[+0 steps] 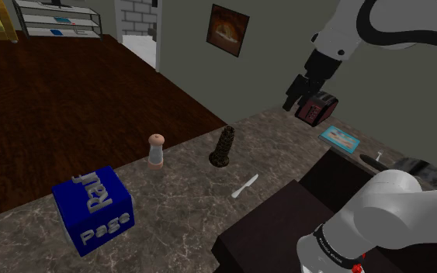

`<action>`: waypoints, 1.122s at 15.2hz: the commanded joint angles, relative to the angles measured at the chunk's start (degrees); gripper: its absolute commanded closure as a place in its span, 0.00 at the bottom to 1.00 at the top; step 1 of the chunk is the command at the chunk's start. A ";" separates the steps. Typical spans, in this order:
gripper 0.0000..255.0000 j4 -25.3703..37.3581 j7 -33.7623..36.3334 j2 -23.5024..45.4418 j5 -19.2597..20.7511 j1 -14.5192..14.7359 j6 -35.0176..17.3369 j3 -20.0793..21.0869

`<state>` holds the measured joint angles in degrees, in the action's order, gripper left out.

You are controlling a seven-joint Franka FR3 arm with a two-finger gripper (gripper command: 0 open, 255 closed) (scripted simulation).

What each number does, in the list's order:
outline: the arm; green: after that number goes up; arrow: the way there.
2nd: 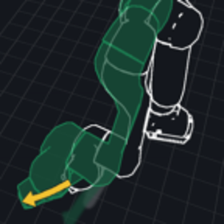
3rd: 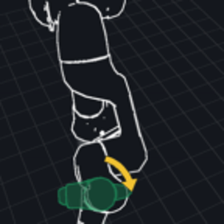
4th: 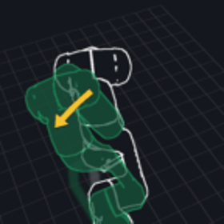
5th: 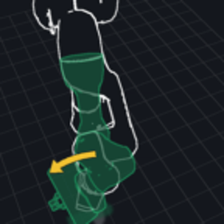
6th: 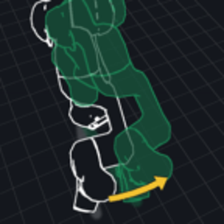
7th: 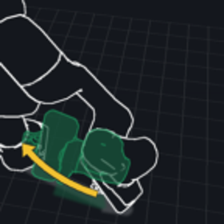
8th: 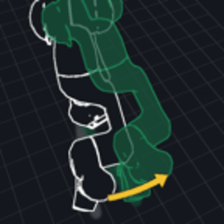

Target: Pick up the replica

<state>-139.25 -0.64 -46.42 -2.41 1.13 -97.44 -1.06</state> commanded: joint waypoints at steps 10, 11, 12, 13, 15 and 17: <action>0.00 -2.77 -2.07 15.00 1.24 -0.86 -17.73 -1.56; 0.00 -2.66 -2.29 16.98 1.33 -0.94 -19.60 -1.75; 0.00 -2.47 -2.51 19.01 1.40 -1.01 -21.44 -1.94; 0.00 -2.19 -2.73 21.08 1.45 -1.07 -23.23 -2.12; 0.00 -1.38 -3.18 25.34 1.51 -1.19 -26.68 -2.49; 0.00 -0.25 -3.64 29.71 1.49 -1.29 -29.93 -2.86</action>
<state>-140.00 -4.10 -18.96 -0.91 -0.13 -125.55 -3.78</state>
